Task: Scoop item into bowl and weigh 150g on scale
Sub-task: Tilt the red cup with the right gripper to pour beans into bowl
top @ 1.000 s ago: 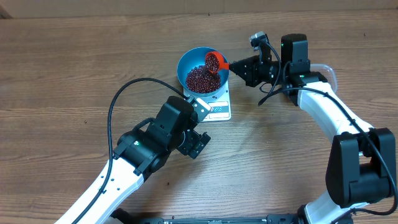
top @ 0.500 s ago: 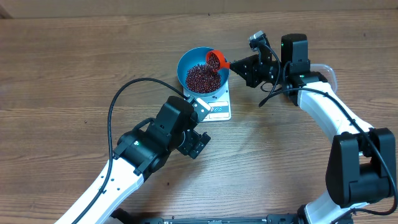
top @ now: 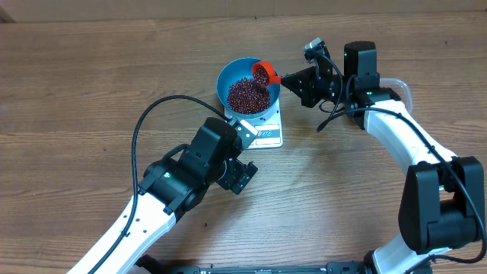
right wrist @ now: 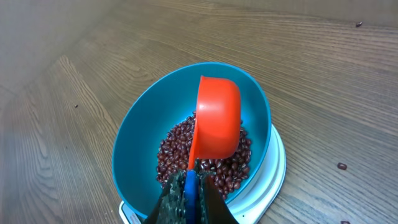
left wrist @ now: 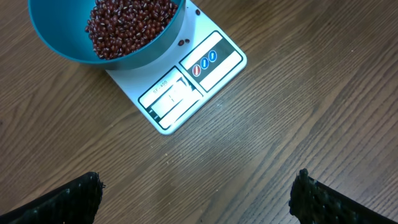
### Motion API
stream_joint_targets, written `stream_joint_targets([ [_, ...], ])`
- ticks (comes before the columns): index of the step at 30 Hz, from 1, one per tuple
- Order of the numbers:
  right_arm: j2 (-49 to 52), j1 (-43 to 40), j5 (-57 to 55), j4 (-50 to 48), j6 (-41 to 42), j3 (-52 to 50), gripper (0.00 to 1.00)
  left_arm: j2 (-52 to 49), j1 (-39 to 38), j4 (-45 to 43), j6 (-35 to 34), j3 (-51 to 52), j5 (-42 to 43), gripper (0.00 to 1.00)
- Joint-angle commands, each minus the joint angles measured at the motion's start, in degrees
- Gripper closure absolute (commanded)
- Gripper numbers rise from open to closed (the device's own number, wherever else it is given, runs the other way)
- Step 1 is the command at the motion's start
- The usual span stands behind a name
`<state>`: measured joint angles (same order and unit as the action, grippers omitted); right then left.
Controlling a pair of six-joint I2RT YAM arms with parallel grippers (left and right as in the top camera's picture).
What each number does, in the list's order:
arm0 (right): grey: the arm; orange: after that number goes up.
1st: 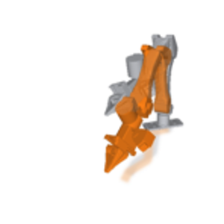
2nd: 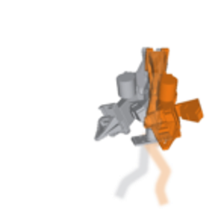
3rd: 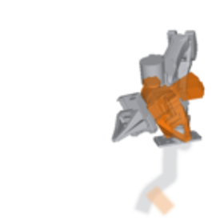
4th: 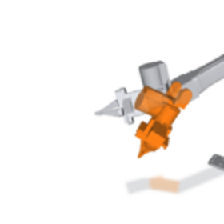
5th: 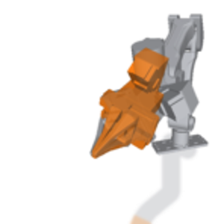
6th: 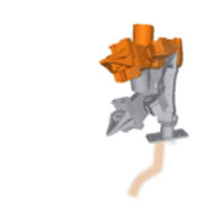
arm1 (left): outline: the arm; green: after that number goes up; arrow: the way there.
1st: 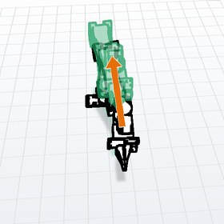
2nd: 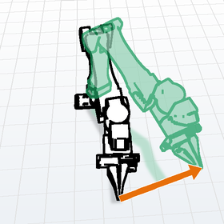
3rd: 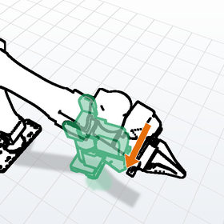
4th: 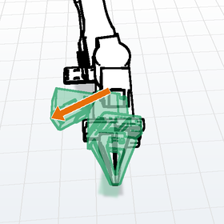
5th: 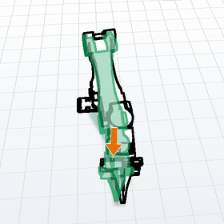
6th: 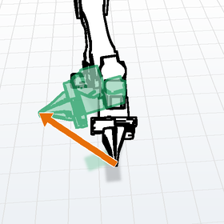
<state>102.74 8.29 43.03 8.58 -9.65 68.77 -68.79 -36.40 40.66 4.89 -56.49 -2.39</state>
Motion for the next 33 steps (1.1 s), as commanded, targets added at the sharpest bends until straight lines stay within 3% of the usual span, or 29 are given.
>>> stream_joint_targets([
  [1,0.2,0.0,-0.1,-0.6,-1.4,-0.2,0.96,-0.4,0.0,-0.2,0.7,0.1,-0.4,0.01],
  [33,0.2,0.0,0.5,-0.1,-9.3,-0.2,0.96,-0.4,0.0,-0.2,0.7,0.1,-0.4,0.01],
])
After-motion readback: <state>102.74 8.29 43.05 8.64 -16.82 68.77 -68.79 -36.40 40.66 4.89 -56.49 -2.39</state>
